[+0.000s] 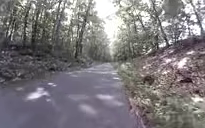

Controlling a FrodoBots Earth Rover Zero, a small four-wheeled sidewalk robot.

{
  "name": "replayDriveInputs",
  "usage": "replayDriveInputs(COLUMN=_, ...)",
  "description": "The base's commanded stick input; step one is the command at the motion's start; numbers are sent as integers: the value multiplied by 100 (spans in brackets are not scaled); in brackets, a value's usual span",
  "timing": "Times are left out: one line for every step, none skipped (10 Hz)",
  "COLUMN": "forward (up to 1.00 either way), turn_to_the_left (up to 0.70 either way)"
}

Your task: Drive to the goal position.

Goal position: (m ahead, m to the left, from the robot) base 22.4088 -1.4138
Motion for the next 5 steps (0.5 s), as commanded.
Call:
replayDriveInputs(forward=70, turn_to_the_left=0)
replayDriveInputs(forward=70, turn_to_the_left=0)
replayDriveInputs(forward=70, turn_to_the_left=0)
replayDriveInputs(forward=70, turn_to_the_left=0)
replayDriveInputs(forward=70, turn_to_the_left=0)
